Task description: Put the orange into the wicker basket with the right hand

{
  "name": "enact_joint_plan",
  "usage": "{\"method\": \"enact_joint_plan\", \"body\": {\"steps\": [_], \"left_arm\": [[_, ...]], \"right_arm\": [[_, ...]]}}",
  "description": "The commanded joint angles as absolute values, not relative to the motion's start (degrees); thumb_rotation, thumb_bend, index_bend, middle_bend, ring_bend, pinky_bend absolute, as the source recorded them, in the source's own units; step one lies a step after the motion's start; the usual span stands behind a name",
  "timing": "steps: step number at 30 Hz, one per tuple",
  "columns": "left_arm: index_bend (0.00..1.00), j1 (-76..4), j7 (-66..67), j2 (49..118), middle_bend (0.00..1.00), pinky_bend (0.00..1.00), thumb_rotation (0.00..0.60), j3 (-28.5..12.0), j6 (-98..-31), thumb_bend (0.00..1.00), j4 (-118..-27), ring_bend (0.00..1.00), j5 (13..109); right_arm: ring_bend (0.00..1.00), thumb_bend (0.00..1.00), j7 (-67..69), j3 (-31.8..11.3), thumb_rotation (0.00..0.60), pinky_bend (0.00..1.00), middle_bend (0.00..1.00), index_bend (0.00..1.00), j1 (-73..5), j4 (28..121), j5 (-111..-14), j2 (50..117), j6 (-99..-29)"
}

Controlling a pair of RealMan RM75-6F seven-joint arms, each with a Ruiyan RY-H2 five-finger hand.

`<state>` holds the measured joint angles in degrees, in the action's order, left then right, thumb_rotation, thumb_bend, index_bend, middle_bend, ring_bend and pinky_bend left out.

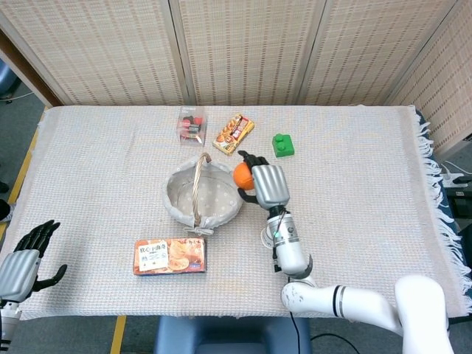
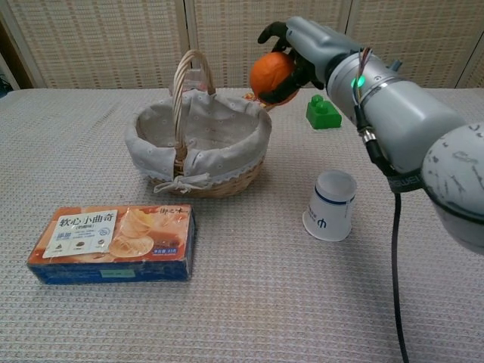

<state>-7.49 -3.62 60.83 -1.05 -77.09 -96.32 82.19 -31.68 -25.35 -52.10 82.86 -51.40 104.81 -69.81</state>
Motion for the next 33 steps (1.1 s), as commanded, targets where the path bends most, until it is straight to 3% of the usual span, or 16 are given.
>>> {"method": "enact_joint_plan", "body": {"steps": [1,5,8,9,11,12,14,15,18,26,30,33], "left_arm": [[0.0,-7.5,-3.7,60.8,0.0,0.11,0.6,-1.1,-77.1,0.34,-96.3,0.0,82.1],[0.0,-7.4,-4.1,60.5,0.0,0.11,0.6,-1.0,-77.1,0.34,-96.2,0.0,81.9],[0.0,-7.2,-4.5,60.4,0.0,0.11,0.6,-1.0,-77.2,0.34,-96.1,0.0,81.9],[0.0,-7.2,-4.6,60.3,0.0,0.11,0.6,-1.0,-77.2,0.34,-96.0,0.0,81.9],[0.0,-7.0,-4.9,60.2,0.0,0.11,0.6,-0.9,-77.3,0.34,-95.9,0.0,81.9],[0.0,-7.0,-5.1,60.1,0.0,0.1,0.6,-0.9,-77.4,0.34,-95.9,0.0,81.9],[0.0,-7.0,-5.3,60.0,0.0,0.1,0.6,-0.9,-77.4,0.34,-95.8,0.0,81.9],[0.0,-7.0,-5.3,60.0,0.0,0.1,0.6,-0.9,-77.4,0.34,-95.8,0.0,81.9],[0.0,-7.0,-5.2,60.0,0.0,0.11,0.6,-0.9,-77.3,0.34,-95.8,0.0,81.9],[0.0,-7.1,-4.8,60.1,0.0,0.11,0.6,-0.9,-77.2,0.34,-95.9,0.0,82.0],[0.0,-7.1,-4.7,60.1,0.0,0.11,0.6,-0.9,-77.3,0.34,-95.9,0.0,82.1],[0.0,-7.0,-4.7,60.1,0.0,0.1,0.6,-0.8,-77.5,0.34,-95.7,0.0,82.2]], "right_arm": [[0.69,0.33,-33.3,-26.3,0.6,0.83,0.71,0.2,-54.1,83.2,-51.1,107.5,-70.6],[0.66,0.33,-34.6,-26.5,0.6,0.82,0.71,0.22,-56.2,81.3,-50.4,110.9,-70.8],[0.55,0.33,-36.4,-25.7,0.6,0.75,0.65,0.25,-56.8,79.9,-49.2,112.2,-70.1],[0.46,0.32,-37.2,-25.2,0.6,0.68,0.57,0.31,-56.9,79.6,-48.8,112.4,-69.8],[0.27,0.27,-39.2,-24.4,0.6,0.53,0.38,0.3,-56.9,79.3,-47.6,112.4,-69.2],[0.16,0.22,-39.8,-24.3,0.6,0.44,0.27,0.19,-56.9,79.4,-47.0,112.3,-68.9],[0.05,0.15,-40.3,-24.3,0.6,0.33,0.13,0.03,-56.8,79.6,-46.4,112.2,-68.8],[0.01,0.13,-40.5,-24.4,0.6,0.28,0.07,0.0,-56.7,79.8,-45.9,112.1,-68.9],[0.0,0.09,-40.4,-24.9,0.6,0.2,0.0,0.0,-56.6,80.5,-46.0,111.7,-69.3],[0.0,0.07,-39.6,-26.0,0.6,0.17,0.0,0.0,-55.8,83.5,-46.3,109.7,-70.3],[0.0,0.07,-39.5,-24.4,0.6,0.17,0.0,0.0,-52.3,92.6,-49.0,103.2,-72.3],[0.0,0.07,-38.3,-20.3,0.6,0.16,0.0,0.0,-47.5,101.1,-52.9,96.3,-74.1]]}}
